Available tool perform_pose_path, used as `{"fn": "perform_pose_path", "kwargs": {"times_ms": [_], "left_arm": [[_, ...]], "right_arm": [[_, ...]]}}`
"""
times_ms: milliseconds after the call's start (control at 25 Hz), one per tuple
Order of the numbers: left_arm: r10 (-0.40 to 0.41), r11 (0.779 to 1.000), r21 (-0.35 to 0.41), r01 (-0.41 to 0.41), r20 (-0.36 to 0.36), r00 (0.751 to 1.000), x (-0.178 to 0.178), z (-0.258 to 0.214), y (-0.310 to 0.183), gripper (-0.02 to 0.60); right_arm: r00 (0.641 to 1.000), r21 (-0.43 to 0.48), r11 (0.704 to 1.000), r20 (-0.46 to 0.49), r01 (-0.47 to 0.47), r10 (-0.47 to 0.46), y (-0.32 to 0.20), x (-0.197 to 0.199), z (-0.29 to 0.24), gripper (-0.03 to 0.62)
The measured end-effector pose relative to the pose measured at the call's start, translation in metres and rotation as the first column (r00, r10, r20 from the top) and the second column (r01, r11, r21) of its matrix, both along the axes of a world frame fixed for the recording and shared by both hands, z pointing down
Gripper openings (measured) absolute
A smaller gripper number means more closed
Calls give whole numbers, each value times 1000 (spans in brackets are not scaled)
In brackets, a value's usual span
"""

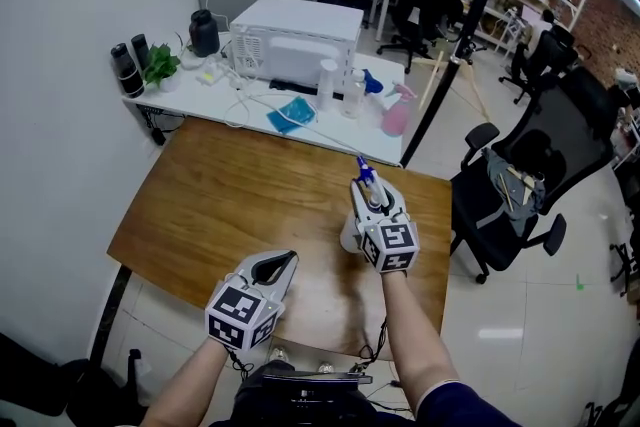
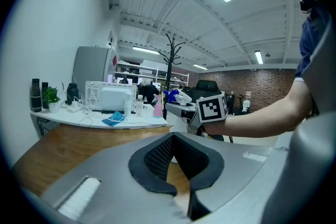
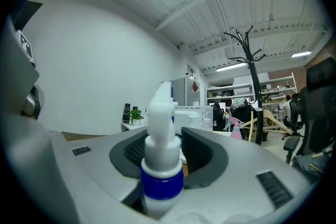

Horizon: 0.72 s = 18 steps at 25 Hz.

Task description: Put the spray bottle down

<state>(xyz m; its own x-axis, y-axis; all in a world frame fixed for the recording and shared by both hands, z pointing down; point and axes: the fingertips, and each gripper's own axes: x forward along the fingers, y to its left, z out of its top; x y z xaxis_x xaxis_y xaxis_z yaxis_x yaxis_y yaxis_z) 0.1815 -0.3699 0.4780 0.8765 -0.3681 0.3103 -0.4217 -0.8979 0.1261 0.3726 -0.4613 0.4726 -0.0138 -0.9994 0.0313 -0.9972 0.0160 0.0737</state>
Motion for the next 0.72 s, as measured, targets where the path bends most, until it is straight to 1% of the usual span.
{"fn": "perform_pose_path", "kwargs": {"times_ms": [160,200,240,400,480,680,720], "left_arm": [[1,1000,4,-1,-1,1000,0,-1,1,8],[2,1000,4,-2,-1,1000,-1,-1,1,8],[2,1000,5,-2,-1,1000,-1,-1,2,8],[4,1000,7,-4,-6,1000,-1,-2,6,8],[4,1000,5,-3,-11,1000,-1,-3,8,8],[10,1000,-2,-11,-31,999,1,-3,15,8],[14,1000,-5,-15,-36,999,3,-3,16,8]], "right_arm": [[1000,-20,1000,13,11,-10,0,1,5,167],[1000,-30,999,19,15,-15,1,0,6,211],[1000,-39,999,24,18,-18,3,0,8,225],[999,-50,999,40,12,-10,19,1,12,227],[998,-45,999,66,1,2,35,1,10,227],[981,-21,1000,193,-13,17,95,-11,4,219],[974,-14,1000,225,-11,14,107,-15,2,181]]}}
